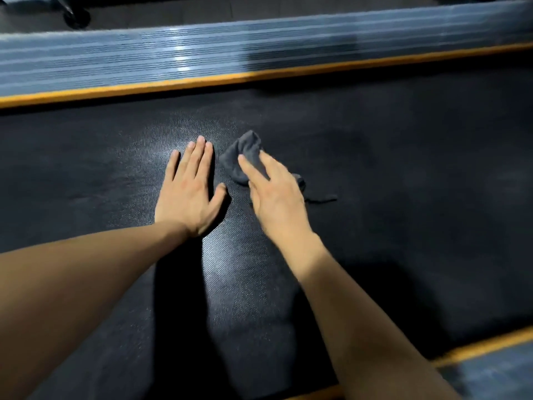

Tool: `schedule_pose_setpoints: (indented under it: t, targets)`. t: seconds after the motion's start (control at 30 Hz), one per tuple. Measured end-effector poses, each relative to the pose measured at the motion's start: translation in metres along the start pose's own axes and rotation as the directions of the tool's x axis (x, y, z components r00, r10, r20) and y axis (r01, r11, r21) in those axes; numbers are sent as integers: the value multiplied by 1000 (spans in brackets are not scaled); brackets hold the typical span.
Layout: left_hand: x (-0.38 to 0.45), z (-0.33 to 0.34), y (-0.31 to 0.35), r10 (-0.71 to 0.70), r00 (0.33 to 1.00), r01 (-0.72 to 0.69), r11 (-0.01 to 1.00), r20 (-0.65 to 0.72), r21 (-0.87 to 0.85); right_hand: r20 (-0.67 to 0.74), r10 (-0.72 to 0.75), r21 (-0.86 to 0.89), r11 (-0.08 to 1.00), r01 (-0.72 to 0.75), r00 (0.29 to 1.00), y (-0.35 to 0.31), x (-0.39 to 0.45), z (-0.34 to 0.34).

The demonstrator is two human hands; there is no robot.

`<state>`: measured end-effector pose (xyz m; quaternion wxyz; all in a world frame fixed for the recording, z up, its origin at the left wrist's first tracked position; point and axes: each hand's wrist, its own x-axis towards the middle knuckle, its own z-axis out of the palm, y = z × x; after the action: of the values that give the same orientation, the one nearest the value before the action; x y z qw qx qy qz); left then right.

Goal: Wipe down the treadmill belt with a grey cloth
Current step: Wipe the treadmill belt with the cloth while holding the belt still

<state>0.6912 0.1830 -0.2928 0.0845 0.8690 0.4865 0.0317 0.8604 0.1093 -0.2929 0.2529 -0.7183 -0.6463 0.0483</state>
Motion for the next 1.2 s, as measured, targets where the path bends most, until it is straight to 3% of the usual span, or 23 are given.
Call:
schedule_pose_setpoints:
  t: [0.1,0.2,0.27,0.33,0.47,0.57,0.63,0.73,0.87,0.93,1.0,1.07,1.2]
  targets:
    - [0,1,0,-6,1000,6,1000,-3,9,-116,200,-138,967,-215,973,59,-2,-27]
    - [1,3,0,-9,1000,9,1000,-23,8,-209,404,-160,884,-439,890,115,-21,-67]
    - [1,4,0,-8,1000,8,1000,-28,6,-267,429,-171,860,-481,863,114,-27,-70]
    - [2,4,-1,-6,1000,6,1000,-25,7,-295,370,-172,886,-430,881,80,-26,-54]
    - [3,6,-3,2,1000,-1,1000,-31,9,-71,184,-44,981,-188,980,-19,-46,-10]
    - [4,6,-4,13,1000,-13,1000,-26,6,5,57,-59,997,-57,998,-23,-53,-8]
    - [4,6,-3,6,1000,-6,1000,-26,-10,-12,158,-79,984,-158,987,10,-51,-24]
    - [3,7,-4,-5,1000,5,1000,-31,-8,-168,339,-215,904,-370,926,75,-64,-60]
    - [3,7,-1,-6,1000,6,1000,-31,-12,-240,473,-161,842,-515,848,94,-71,-75]
    - [2,6,0,-12,1000,12,1000,-28,-13,-231,411,-168,876,-452,882,52,-74,-56]
    - [2,5,1,-19,1000,18,1000,-20,-19,-118,241,-142,956,-257,963,0,-89,-33]
    - [3,3,0,-19,1000,18,1000,-9,-22,-15,123,-93,988,-124,992,-41,-105,-21]
    - [3,1,-1,-18,1000,18,1000,3,-25,93,95,-65,994,-89,991,-47,-112,-27]
